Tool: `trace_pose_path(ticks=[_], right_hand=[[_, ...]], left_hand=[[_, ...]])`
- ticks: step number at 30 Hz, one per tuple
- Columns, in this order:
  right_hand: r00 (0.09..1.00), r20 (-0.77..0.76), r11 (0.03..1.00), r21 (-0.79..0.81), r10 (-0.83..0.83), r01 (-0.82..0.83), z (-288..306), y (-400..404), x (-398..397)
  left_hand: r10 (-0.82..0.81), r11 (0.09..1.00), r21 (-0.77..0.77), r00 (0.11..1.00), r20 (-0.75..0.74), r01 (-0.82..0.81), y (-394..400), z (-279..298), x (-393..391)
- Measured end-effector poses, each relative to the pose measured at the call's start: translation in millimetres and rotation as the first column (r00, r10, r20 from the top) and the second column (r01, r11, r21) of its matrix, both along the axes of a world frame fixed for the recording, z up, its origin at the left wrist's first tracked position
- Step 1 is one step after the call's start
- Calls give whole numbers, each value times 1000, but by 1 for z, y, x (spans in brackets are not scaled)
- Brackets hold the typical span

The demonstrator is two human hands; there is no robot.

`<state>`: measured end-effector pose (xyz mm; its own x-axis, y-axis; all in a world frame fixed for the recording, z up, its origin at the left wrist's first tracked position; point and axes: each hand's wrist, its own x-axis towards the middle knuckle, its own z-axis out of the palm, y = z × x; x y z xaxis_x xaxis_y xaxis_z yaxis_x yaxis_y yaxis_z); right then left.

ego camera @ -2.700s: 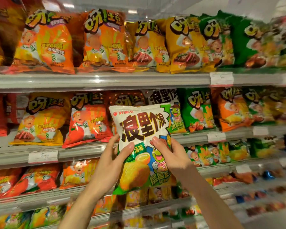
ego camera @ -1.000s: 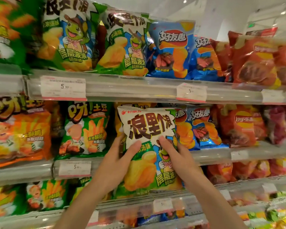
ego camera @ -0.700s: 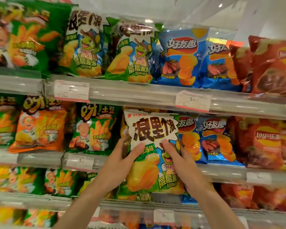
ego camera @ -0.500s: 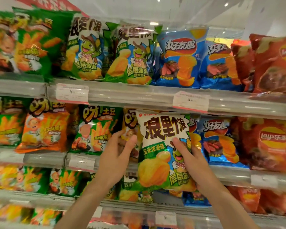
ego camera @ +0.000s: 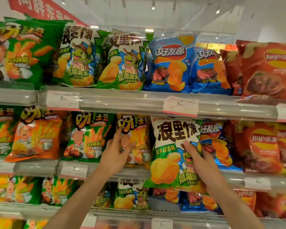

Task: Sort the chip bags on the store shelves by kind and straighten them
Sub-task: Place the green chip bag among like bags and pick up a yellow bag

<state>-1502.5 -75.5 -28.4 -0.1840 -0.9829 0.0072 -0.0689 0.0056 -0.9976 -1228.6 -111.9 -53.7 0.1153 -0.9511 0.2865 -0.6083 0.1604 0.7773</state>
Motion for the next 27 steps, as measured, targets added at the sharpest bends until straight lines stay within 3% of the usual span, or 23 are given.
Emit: trace_pose_path(ticks=[11,18,27], right_hand=[[999,14,999,9,-52,51,-2,-5,-22],[999,19,999,-9,-47,47,3,1,-35],[999,6,998,-46,-41,41,-1,1,-27]], left_hand=[[-114,985,-154,959,-259,76,-12,2,1],[-142,979,-167,977,-159,115,0,5,-4],[-30,961,-273,998,54,43,45,23,8]])
